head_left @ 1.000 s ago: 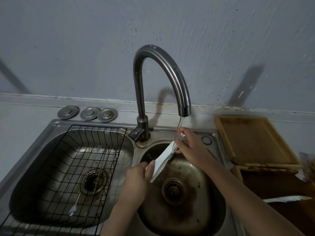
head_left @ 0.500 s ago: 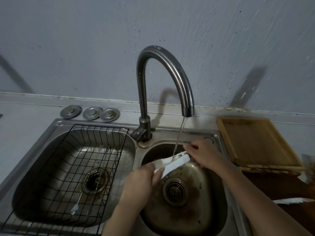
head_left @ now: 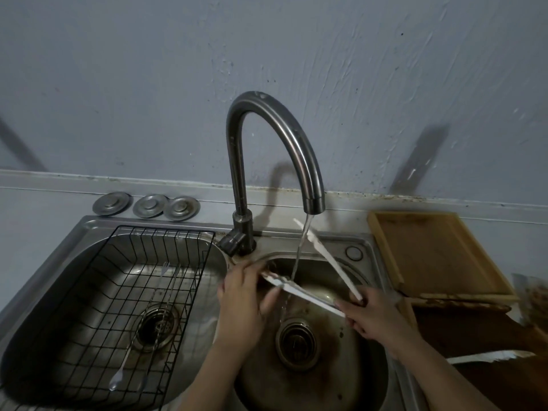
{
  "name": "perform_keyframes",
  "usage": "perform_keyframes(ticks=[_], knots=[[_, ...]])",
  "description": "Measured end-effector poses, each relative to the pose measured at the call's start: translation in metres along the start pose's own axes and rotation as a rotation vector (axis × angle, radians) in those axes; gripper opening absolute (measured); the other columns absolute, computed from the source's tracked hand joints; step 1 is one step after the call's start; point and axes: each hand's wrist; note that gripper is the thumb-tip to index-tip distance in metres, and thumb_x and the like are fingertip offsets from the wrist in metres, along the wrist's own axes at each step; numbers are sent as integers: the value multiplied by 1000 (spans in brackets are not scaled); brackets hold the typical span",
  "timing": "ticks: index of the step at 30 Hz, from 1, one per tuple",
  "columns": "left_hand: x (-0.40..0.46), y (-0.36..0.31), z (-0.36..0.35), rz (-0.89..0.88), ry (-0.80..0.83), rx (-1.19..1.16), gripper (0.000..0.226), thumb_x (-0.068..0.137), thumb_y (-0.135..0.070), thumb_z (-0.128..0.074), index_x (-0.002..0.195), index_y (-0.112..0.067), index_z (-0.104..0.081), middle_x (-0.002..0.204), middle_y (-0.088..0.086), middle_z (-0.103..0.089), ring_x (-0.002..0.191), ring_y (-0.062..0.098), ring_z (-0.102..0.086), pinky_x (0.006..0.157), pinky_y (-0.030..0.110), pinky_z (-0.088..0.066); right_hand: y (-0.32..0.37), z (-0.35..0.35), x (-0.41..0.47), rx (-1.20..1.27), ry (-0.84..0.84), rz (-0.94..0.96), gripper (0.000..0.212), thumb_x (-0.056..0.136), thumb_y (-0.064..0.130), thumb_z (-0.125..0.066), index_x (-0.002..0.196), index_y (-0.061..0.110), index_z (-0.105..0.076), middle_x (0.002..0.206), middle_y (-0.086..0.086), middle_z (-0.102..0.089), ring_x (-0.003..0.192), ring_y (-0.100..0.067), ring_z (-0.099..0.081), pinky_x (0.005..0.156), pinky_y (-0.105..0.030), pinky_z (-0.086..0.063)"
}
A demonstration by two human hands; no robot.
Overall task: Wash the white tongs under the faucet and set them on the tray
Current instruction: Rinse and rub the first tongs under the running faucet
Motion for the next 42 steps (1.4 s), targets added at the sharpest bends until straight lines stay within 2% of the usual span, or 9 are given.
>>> perform_keyframes(ticks=[4,6,12,17,21,26,33,35,42], knots=[[-5,-22,-10,779,308,-1027,58,86,-37,-62,134,-11,-43,129,10,-59,116,22,-58,101,36,-45,-21,-4,-10,-291,-250,150,18,83,28,-69,69,22,-58,54,1,-58,52,-12,-58,53,-30,-48],[-5,-34,-18,908,378,-1321,52,82,-19,-70,128,-8,-47,122,16,-63,106,25,-66,87,36,-55,-25,-10,-15,-357,-256,192,15,84,30,-68,74,23,-60,55,2,-58,52,-6,-59,49,-20,-46],[0,-68,-27,893,180,-1136,56,72,14,-66,116,-15,-45,105,7,-64,98,24,-66,79,43,-59,-26,-23,-24,-320,-179,159,14,88,31,-62,89,17,-62,59,4,-64,52,-3,-64,48,-14,-47],[-4,-69,-31,951,195,-1132,30,82,8,-58,110,-4,-58,101,13,-69,88,24,-70,61,26,-59,-20,-22,-21,-204,-21,47,28,89,41,-56,105,19,-63,82,0,-73,61,-13,-71,63,-31,-58],[-6,-58,-38,1032,312,-1085,18,91,-8,-50,98,0,-65,92,19,-73,82,29,-72,68,36,-61,-19,-31,-25,-244,-36,45,34,91,43,-50,115,20,-59,76,4,-69,62,-6,-68,53,-11,-48],[1,-35,-47,1203,265,-1137,26,94,-15,-49,92,8,-61,69,18,-60,39,17,-57,36,21,-44,-19,-35,-31,-372,-74,32,14,94,36,-48,101,24,-50,74,2,-64,63,-11,-65,54,-24,-50],[-10,-34,-53,1193,352,-1087,15,77,10,-66,89,2,-64,85,20,-66,57,19,-65,39,19,-47,-18,-21,-32,-675,-66,50,14,94,23,-51,92,25,-38,73,11,-51,63,-2,-54,51,-14,-39],[-9,-32,-54,1163,373,-1031,15,79,5,-65,95,6,-63,77,18,-65,44,15,-60,37,19,-44,-17,-20,-33,-691,-56,45,12,94,23,-51,93,24,-39,74,10,-53,65,-2,-56,52,-15,-40],[-5,-31,-53,1152,263,-1129,22,93,-13,-54,94,7,-63,89,25,-69,68,28,-69,44,27,-54,-7,-19,-31,-721,-87,70,12,93,23,-52,92,23,-39,76,9,-54,69,-6,-59,58,-19,-46]])
Point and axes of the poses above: each hand's wrist, its own x-axis towards the middle knuckle, its own z-axis out of the back of the hand, y = z × x
